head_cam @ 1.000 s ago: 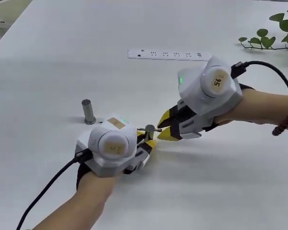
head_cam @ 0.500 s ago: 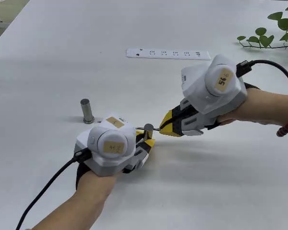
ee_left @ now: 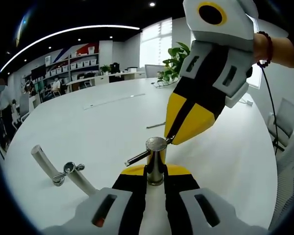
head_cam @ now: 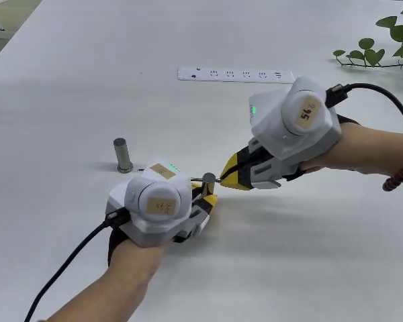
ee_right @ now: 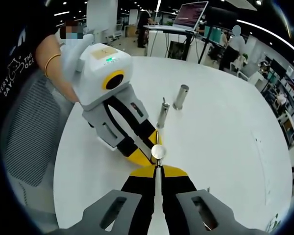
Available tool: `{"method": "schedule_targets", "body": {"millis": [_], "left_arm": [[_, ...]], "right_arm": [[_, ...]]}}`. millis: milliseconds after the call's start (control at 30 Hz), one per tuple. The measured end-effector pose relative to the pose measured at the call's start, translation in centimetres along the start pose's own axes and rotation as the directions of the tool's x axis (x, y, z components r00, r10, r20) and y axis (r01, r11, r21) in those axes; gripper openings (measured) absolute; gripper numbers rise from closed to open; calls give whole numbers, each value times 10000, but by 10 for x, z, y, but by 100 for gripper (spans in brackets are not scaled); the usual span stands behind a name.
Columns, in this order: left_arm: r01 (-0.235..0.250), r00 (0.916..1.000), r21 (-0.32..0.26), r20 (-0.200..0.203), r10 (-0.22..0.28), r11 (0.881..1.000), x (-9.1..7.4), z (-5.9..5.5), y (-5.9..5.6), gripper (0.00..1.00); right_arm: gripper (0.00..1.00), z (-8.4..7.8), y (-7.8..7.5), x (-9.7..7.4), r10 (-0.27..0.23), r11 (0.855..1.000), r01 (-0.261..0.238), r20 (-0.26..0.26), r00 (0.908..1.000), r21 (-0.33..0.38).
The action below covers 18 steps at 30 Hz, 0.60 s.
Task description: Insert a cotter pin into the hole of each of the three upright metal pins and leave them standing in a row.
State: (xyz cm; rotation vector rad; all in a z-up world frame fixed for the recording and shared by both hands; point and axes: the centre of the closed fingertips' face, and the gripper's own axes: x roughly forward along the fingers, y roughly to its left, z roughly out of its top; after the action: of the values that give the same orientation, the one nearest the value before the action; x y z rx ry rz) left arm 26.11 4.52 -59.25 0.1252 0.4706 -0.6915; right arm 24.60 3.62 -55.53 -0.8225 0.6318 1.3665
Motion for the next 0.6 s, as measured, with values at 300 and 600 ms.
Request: {"method": "schedule_targets", "body": {"millis": [300,600], "left_arm": [[-8,10000,-15,-44,8,10000,0,-1,0,10],[0,9997,-20,-233,0,10000,-1,-4,0,11]], "right_arm": [[0,1,1,2,46,10000,-46,18,10000,-46],[0,-2,1,4,-2,9999,1,-48,10000,-124]]}}
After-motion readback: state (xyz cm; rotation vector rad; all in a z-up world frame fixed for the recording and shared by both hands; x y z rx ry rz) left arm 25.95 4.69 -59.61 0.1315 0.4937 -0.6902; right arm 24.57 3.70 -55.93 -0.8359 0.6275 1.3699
